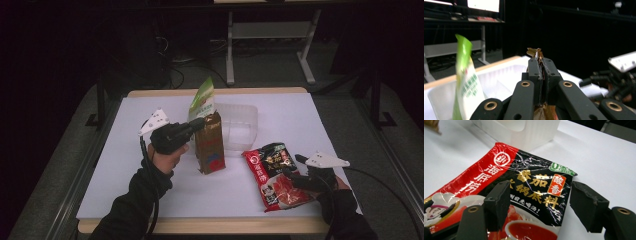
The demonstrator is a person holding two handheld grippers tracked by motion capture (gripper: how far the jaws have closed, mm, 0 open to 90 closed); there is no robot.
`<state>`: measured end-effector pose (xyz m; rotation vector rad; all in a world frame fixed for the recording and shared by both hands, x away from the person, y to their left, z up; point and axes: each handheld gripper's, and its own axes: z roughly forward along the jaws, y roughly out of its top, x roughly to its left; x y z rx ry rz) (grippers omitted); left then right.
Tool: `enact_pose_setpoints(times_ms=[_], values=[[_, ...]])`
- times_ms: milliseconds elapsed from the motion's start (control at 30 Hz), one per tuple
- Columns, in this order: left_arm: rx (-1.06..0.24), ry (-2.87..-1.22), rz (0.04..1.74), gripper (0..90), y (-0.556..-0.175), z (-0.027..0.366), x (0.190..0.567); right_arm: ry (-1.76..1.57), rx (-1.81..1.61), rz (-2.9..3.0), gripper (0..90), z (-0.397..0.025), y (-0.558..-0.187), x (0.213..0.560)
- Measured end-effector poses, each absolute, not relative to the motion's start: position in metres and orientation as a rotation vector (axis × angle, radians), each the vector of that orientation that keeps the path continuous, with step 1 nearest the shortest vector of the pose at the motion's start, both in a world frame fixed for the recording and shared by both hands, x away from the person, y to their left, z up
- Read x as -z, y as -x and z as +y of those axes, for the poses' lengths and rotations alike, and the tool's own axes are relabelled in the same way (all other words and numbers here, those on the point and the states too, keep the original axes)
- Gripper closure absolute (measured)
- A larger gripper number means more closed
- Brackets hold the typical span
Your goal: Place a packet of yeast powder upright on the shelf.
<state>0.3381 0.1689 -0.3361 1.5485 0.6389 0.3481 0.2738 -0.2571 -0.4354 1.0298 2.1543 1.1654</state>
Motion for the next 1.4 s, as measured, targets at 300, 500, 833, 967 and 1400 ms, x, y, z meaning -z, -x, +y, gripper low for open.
enact_pose_setpoints(times_ms=[300, 500, 833, 967, 1400], values=[[-0.451, -1.534, 0.674, 86.6, -0.359, 0.162, 0.310, -1.048, -1.165, 2.150, 31.7, -0.260, -0.273, 0.436], [-0.519, -1.551, 0.706, 86.5, -0.377, 0.151, 0.300, -1.052, -1.164, 2.148, 31.7, -0.260, -0.272, 0.436], [-0.593, -1.574, 0.780, 86.5, -0.408, 0.121, 0.301, -1.058, -1.170, 2.148, 31.6, -0.261, -0.271, 0.437], [-0.660, -1.593, 0.801, 86.5, -0.418, 0.108, 0.305, -1.048, -1.171, 2.152, 31.6, -0.260, -0.270, 0.437], [-0.664, -1.617, 0.882, 86.2, -0.437, 0.087, 0.336, -1.048, -1.172, 2.157, 31.6, -0.261, -0.269, 0.439]])
